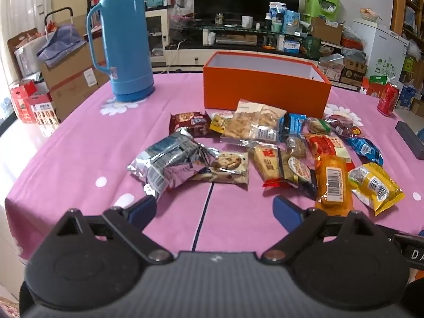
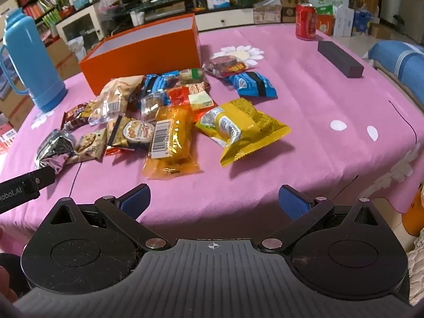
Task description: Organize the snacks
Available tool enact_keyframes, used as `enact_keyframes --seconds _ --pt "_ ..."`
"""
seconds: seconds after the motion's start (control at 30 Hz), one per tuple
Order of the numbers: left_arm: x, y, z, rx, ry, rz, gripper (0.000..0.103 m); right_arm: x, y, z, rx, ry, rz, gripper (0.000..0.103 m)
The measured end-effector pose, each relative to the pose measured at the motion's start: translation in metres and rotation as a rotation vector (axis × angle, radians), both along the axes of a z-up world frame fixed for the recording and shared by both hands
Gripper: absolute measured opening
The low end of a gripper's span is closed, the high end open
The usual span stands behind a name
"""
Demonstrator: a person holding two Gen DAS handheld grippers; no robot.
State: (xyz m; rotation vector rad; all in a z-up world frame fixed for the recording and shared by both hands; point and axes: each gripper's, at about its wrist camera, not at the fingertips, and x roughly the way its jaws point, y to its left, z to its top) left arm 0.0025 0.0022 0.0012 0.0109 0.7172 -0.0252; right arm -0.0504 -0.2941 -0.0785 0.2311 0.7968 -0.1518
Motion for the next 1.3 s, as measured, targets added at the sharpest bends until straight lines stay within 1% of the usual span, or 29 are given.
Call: enact_keyframes --seconds 0.47,0.7,0.9,1.0,1.07,1.1,1.2,1.3 --pt "0.001 0.003 -0.004 -0.022 0.005 -0.004 0.093 0.001 0.000 -0.004 0.002 0.007 0.000 0.094" --pt "0.003 0.005 -0.006 -0.022 0.011 -0.002 0.093 0.000 0.001 -0.003 -0.015 -0.011 -0.004 0.094" --pt "0.003 0.004 -0.007 -0.017 0.014 -0.004 0.093 -0.004 -0.001 0.001 -0.052 -0.039 -0.036 0.094" --pt "0.004 0.003 -0.008 -0.014 0.018 -0.006 0.093 -0.007 0.001 0.004 -0.126 -0.043 -0.075 0.094" --pt "0.004 0.003 -0.008 -0.015 0.022 -0.009 0.093 -0.008 0.003 0.006 -0.155 -0.058 -0.068 0.094" --pt "0.004 0.002 -0.009 -0.017 0.022 -0.011 0.093 -0.009 0.003 0.007 -0.145 -0.068 -0.064 0.094" --pt "0.004 0.002 -0.009 -0.015 0.019 -0.014 0.093 -0.011 -0.002 0.008 -0.069 -0.100 -0.038 0.094" --pt "0.004 0.001 -0.009 -0.012 0.018 -0.017 0.093 -0.012 -0.002 0.005 -0.044 -0.109 -0.024 0.094"
